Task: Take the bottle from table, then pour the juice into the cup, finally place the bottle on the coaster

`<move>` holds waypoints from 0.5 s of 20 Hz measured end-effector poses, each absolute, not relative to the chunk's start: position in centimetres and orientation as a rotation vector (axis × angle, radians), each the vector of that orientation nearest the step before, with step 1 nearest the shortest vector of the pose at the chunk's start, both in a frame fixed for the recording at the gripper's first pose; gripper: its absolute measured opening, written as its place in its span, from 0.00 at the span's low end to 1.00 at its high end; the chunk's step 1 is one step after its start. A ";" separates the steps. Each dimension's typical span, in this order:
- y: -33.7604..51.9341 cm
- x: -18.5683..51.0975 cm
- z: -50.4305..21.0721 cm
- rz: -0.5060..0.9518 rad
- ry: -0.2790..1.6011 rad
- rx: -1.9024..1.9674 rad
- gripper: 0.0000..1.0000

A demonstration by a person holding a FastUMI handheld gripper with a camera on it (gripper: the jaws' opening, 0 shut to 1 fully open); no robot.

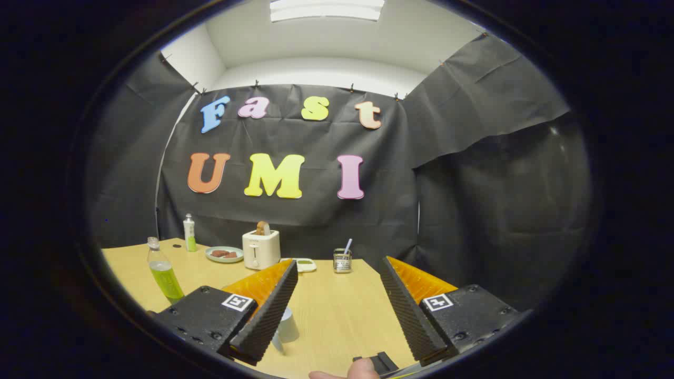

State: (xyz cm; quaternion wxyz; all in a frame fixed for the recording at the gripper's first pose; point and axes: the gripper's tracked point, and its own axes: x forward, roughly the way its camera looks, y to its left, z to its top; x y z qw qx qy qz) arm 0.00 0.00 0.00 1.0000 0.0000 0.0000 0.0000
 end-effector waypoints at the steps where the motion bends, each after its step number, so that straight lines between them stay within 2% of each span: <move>1: 0.2 0.0 0.0 0.000 0.000 -0.003 1.00; 10: 0.4 -0.3 0.1 -0.010 0.003 -0.014 1.00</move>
